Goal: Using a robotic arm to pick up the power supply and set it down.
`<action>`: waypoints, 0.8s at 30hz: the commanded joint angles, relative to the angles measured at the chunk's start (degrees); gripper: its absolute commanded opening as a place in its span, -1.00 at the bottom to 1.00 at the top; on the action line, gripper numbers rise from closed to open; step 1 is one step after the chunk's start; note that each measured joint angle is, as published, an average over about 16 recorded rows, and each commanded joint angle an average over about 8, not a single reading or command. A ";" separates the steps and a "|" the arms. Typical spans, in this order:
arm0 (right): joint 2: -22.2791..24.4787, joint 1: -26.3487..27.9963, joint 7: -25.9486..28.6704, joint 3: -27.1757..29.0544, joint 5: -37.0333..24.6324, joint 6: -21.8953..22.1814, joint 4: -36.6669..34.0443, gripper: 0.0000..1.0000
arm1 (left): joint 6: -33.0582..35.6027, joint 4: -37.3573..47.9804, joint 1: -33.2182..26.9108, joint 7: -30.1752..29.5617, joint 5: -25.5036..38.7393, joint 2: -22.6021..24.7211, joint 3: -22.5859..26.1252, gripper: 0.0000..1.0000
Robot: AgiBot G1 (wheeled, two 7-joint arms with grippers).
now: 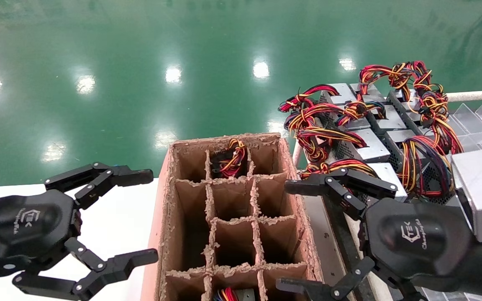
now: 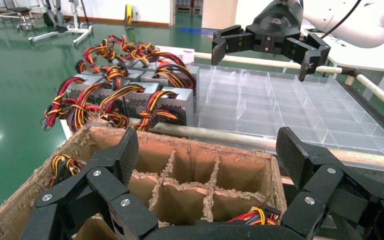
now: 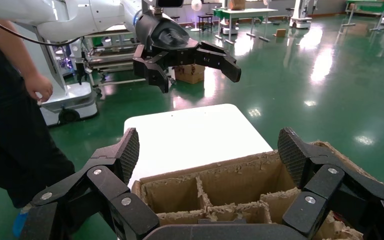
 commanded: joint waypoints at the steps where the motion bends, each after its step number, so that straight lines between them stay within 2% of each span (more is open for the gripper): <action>1: 0.00 0.00 0.00 0.00 0.00 0.00 0.00 1.00 | 0.00 0.00 0.00 0.00 0.00 0.00 0.00 1.00; 24: 0.00 0.00 0.00 0.00 0.00 0.00 0.00 1.00 | 0.00 0.00 0.00 0.00 0.00 0.00 0.00 1.00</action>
